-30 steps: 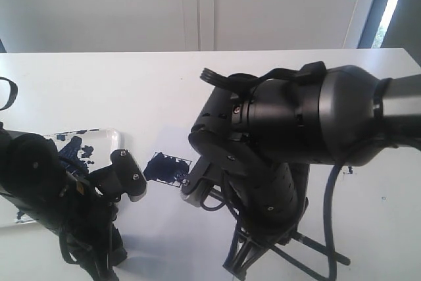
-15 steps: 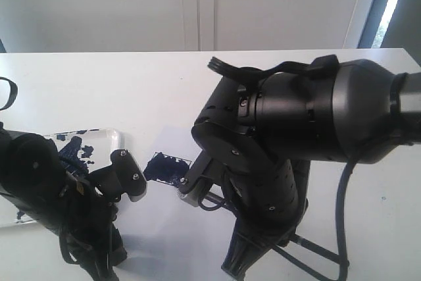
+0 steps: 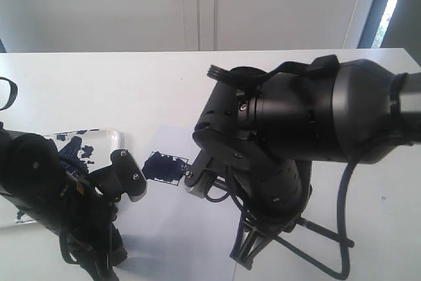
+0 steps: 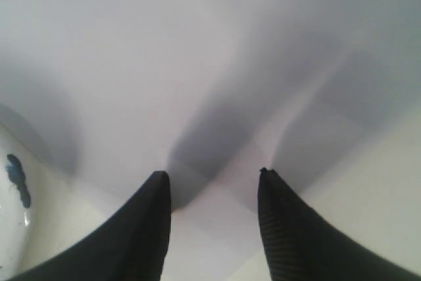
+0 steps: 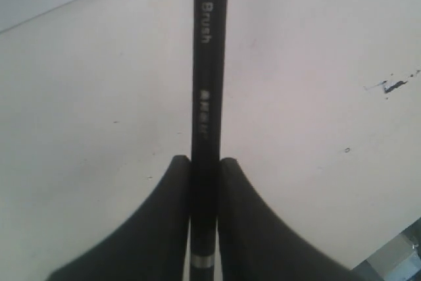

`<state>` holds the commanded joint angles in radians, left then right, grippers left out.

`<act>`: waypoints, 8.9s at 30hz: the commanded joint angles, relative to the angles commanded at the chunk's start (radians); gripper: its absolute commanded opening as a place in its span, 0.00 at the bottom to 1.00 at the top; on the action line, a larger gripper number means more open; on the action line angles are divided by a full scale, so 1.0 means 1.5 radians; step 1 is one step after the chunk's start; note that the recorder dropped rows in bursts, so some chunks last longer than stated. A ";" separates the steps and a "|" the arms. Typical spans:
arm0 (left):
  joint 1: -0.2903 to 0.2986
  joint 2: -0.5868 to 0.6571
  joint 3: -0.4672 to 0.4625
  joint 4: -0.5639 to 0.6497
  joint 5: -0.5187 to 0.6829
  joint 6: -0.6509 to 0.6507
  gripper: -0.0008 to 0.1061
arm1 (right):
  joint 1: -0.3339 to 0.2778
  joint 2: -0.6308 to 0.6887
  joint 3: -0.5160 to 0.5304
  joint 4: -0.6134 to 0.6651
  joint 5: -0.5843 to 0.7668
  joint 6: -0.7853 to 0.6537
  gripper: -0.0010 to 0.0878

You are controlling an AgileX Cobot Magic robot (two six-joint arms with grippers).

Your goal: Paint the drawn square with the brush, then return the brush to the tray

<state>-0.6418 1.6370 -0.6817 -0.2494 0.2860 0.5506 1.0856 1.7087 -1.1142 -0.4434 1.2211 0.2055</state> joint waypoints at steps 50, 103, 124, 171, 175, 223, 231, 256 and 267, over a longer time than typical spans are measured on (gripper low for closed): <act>0.000 0.000 0.000 0.000 0.000 0.000 0.45 | 0.000 0.066 -0.012 -0.079 -0.056 0.053 0.01; 0.000 0.000 0.000 0.000 -0.003 0.000 0.45 | 0.000 0.025 -0.033 0.058 -0.074 -0.056 0.01; 0.000 0.000 0.000 0.000 -0.003 0.000 0.45 | 0.000 0.025 -0.033 0.085 -0.048 -0.082 0.01; 0.000 0.000 0.000 0.000 -0.003 -0.012 0.45 | 0.000 -0.002 -0.033 0.065 0.000 -0.071 0.01; 0.000 0.000 0.000 0.000 -0.003 -0.012 0.45 | 0.000 -0.002 -0.033 0.063 0.000 -0.066 0.01; 0.000 0.000 -0.004 0.000 -0.021 -0.026 0.45 | 0.000 -0.051 0.013 0.085 0.000 -0.042 0.01; 0.000 0.000 -0.004 0.000 -0.022 -0.029 0.45 | 0.000 -0.051 0.020 0.087 0.000 -0.030 0.01; 0.000 0.000 -0.004 0.000 -0.020 -0.029 0.45 | 0.000 -0.033 0.021 0.090 -0.023 -0.035 0.01; 0.000 0.000 -0.004 0.000 -0.015 -0.029 0.45 | 0.000 -0.014 0.019 0.075 -0.037 -0.044 0.01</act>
<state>-0.6418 1.6370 -0.6880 -0.2494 0.2628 0.5070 1.0856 1.6873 -1.0852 -0.3306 1.1656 0.1391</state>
